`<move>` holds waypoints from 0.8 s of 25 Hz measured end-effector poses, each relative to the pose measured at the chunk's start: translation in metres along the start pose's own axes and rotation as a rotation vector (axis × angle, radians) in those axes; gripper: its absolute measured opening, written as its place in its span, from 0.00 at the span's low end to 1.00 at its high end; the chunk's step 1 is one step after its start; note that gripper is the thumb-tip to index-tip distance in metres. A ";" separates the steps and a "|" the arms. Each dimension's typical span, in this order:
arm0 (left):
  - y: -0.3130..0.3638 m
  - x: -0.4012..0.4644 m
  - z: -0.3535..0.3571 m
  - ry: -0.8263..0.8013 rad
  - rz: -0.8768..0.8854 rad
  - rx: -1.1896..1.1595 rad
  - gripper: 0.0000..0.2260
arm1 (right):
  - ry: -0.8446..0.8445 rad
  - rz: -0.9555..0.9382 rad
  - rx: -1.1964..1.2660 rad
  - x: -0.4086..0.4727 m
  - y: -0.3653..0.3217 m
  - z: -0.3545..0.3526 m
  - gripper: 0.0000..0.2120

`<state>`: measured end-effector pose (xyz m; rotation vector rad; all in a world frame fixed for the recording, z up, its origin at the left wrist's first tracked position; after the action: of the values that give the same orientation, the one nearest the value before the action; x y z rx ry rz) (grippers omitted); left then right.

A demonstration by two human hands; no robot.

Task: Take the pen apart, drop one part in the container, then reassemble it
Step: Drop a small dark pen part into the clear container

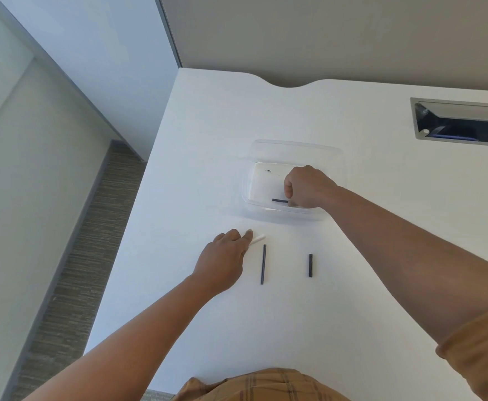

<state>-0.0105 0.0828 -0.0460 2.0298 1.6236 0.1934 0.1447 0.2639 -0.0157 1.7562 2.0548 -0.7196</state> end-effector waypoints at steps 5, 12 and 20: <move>0.001 0.001 -0.001 0.002 0.000 0.004 0.21 | 0.035 -0.011 0.077 -0.003 0.001 -0.007 0.12; 0.001 0.000 -0.002 -0.008 -0.004 -0.005 0.21 | 0.303 -0.110 0.308 -0.046 -0.005 -0.037 0.06; 0.004 -0.007 -0.004 0.028 -0.019 -0.122 0.18 | 0.439 -0.234 0.457 -0.116 0.003 -0.011 0.04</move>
<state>-0.0105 0.0771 -0.0397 1.9277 1.6070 0.3080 0.1686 0.1772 0.0579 2.0855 2.5782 -1.0108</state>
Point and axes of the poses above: each hand's wrist, its own x-axis towards the middle knuckle, its own z-axis out of the palm, y = z × x, the point moved 6 cm from there along x, towards the middle knuckle, and after that the axes turned 12 degrees about z, right-handed, at the moved point
